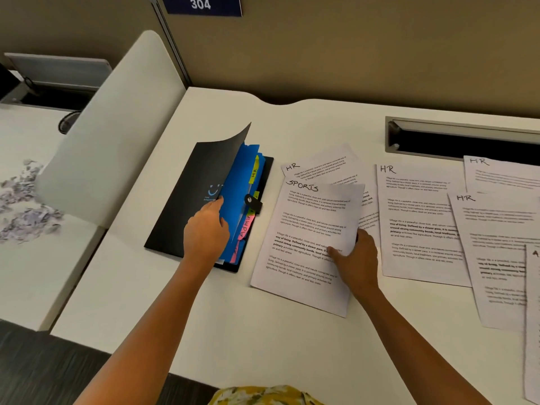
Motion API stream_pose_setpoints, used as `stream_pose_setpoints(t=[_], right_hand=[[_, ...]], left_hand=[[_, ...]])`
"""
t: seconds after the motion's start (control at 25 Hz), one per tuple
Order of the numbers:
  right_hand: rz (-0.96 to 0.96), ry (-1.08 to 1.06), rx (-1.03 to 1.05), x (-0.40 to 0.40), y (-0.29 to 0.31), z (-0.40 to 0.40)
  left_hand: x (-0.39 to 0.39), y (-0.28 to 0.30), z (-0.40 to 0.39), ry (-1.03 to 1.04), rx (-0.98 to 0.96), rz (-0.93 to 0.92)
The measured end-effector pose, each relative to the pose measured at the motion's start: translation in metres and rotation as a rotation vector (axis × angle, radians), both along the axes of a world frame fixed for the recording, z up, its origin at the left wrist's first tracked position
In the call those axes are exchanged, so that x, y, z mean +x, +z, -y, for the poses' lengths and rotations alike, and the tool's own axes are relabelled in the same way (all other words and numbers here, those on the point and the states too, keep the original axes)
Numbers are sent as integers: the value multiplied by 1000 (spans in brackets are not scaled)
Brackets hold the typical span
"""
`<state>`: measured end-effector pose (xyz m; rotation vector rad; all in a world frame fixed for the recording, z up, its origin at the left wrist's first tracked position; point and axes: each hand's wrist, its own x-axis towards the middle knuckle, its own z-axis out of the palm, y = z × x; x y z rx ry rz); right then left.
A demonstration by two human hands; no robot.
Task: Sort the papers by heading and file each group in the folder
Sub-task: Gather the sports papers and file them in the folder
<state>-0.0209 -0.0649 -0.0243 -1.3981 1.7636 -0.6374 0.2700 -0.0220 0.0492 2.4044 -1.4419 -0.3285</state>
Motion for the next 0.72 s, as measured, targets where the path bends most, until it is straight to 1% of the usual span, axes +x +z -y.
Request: stream_pose_setpoints(t=[0.04, 0.12, 0.16, 0.2, 0.24, 0.32, 0.4, 0.44, 0.48, 0.56, 0.72], right_hand=[[-58, -14, 7, 0, 1, 2], [-256, -80, 19, 4, 10, 6], [-325, -95, -15, 9, 16, 7], [-326, -72, -82, 18, 23, 9], [-274, -2, -146, 30, 28, 11], [-80, 211, -202, 65, 38, 13], [124, 417, -135, 107, 48, 13], [179, 498, -77, 127, 52, 11], [195, 552, -28, 145, 54, 8], [174, 566, 34, 175, 52, 3], [214, 383, 136, 199, 46, -4]], left_hand=[[1, 2, 0, 6, -9, -10], [4, 6, 1, 15, -19, -28], [6, 7, 1, 16, -17, -32], [7, 9, 1, 14, -15, -35], [8, 10, 1, 10, -15, -37], [7, 13, 0, -2, -16, -37], [6, 14, 0, -11, -21, -27], [6, 14, 1, -13, -23, -18], [5, 14, 1, -16, -21, -8], [5, 12, 1, -21, -13, 13], [9, 9, -1, -6, -22, 3]])
